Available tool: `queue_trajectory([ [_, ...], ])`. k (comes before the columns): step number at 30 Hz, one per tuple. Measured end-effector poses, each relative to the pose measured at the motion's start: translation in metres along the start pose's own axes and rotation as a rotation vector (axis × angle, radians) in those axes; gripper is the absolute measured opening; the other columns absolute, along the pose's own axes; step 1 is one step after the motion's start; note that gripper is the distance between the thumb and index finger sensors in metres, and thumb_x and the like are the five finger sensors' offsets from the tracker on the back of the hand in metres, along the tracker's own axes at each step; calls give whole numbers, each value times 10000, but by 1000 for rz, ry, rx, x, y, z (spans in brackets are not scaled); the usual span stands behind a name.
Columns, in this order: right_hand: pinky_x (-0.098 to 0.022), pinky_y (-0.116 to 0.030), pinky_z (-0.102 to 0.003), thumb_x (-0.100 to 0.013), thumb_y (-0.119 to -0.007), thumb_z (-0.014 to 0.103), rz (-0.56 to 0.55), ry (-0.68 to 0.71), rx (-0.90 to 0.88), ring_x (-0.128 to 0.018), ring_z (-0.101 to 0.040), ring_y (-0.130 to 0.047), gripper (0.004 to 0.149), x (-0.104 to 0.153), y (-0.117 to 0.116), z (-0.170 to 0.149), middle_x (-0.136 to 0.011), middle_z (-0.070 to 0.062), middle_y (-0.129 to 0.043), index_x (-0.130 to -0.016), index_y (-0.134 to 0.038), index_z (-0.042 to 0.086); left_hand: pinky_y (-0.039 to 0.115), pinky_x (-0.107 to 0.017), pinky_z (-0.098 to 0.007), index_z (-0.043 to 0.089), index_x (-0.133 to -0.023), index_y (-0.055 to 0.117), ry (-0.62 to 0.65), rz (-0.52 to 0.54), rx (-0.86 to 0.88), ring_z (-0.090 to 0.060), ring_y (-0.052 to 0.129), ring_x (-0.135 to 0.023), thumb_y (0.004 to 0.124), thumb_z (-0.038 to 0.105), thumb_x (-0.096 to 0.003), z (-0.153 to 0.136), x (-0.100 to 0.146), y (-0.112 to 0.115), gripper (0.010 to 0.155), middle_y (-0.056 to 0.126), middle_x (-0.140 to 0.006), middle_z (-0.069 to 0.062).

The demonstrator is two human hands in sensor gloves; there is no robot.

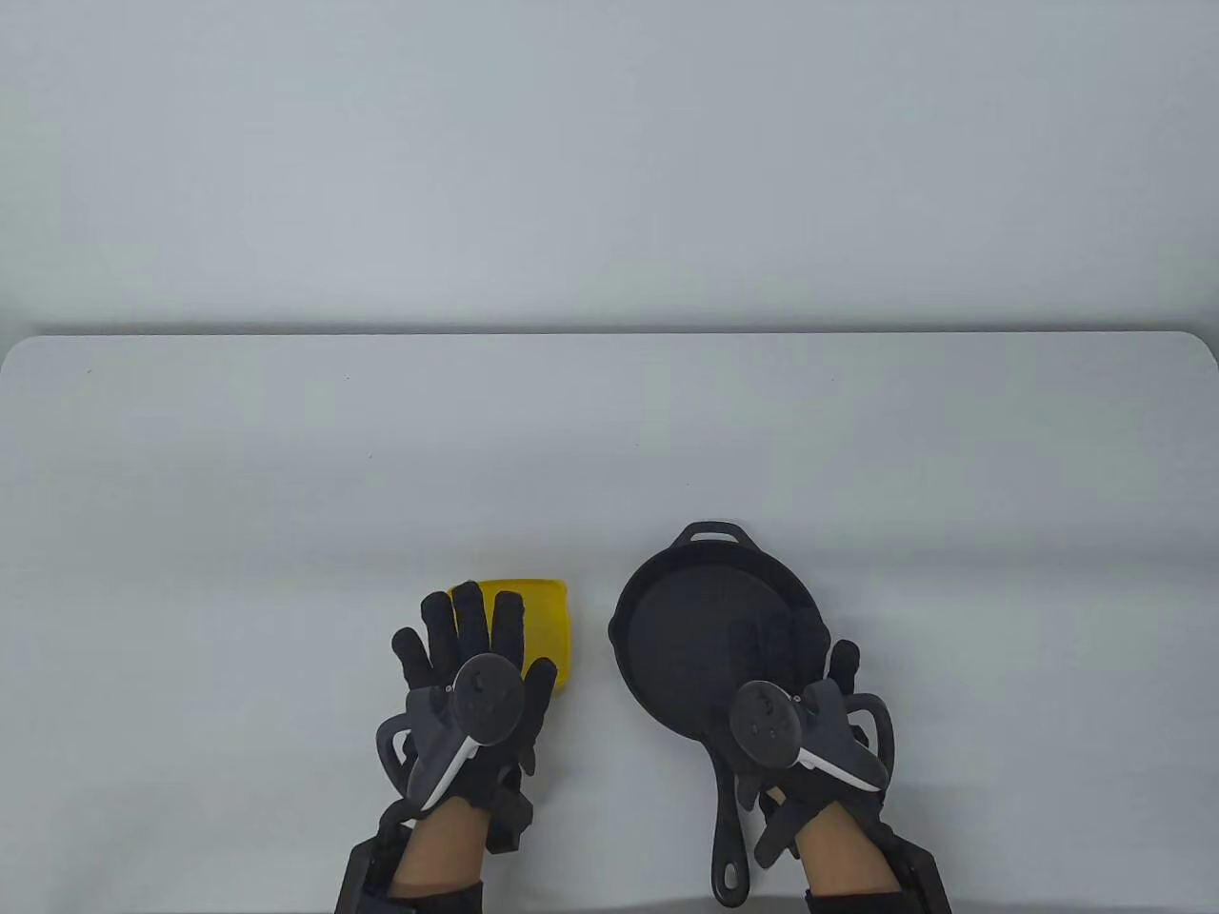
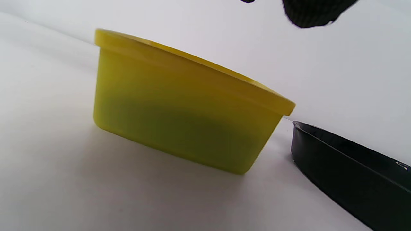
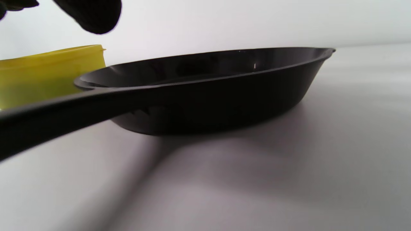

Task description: Sprinkle coffee beans onto the frying pan

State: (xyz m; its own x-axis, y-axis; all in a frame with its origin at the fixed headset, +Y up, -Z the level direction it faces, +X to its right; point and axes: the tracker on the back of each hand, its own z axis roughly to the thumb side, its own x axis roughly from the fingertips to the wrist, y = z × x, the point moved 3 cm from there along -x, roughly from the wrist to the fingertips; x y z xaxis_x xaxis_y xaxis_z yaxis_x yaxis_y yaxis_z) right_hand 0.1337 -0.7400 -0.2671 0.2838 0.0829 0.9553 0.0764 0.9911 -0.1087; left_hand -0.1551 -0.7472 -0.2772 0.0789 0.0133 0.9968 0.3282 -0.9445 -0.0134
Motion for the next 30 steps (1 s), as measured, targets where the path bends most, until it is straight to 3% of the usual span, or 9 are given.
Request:
queue_trajectory([
  [12, -455, -6, -702, -587, -611, 551, -10, 3, -15, -896, -574, 34, 892, 2, 0, 0, -1032, -301, 36, -1090, -99, 22, 63, -811, -542, 463, -1084, 318, 2, -46, -3, -265, 89, -1176, 616, 669, -423, 2, -2, 5, 754, 151, -1208, 65],
  [18, -454, -4, -701, -587, -610, 557, 3, -3, -29, -898, -574, 34, 898, -4, -1, -1, -1035, -301, 35, -1088, -89, 23, 33, -814, -553, 480, -1084, 328, 65, 67, -121, -265, 147, -1198, 726, 690, -384, 15, -5, -21, 832, 187, -1219, 76],
  [22, -448, 15, -701, -584, -612, 580, 38, 14, -27, -894, -571, 60, 927, -7, -2, 2, -1031, -297, 63, -1087, -61, 30, 140, -852, -595, 504, -1083, 326, 129, 72, -192, -268, 212, -1221, 811, 729, -295, 15, -12, -34, 953, 208, -1232, 88],
  [27, -451, 20, -700, -589, -607, 573, 11, 34, -41, -897, -569, 64, 919, -6, 3, 3, -1033, -294, 65, -1086, -57, 31, 299, -847, -641, 489, -1064, 321, 235, -213, -325, -330, 312, -1208, 809, 762, -87, 16, -45, -20, 1126, 252, -1219, 34],
  [30, -451, 8, -701, -590, -604, 572, -15, 23, -29, -898, -573, 49, 916, -4, 7, -4, -1036, -300, 48, -1085, -61, 25, 324, -806, -705, 507, -1010, 190, 249, -383, -380, -388, 210, -1176, 843, 758, -11, 13, -64, -4, 1219, 161, -1183, -18],
])
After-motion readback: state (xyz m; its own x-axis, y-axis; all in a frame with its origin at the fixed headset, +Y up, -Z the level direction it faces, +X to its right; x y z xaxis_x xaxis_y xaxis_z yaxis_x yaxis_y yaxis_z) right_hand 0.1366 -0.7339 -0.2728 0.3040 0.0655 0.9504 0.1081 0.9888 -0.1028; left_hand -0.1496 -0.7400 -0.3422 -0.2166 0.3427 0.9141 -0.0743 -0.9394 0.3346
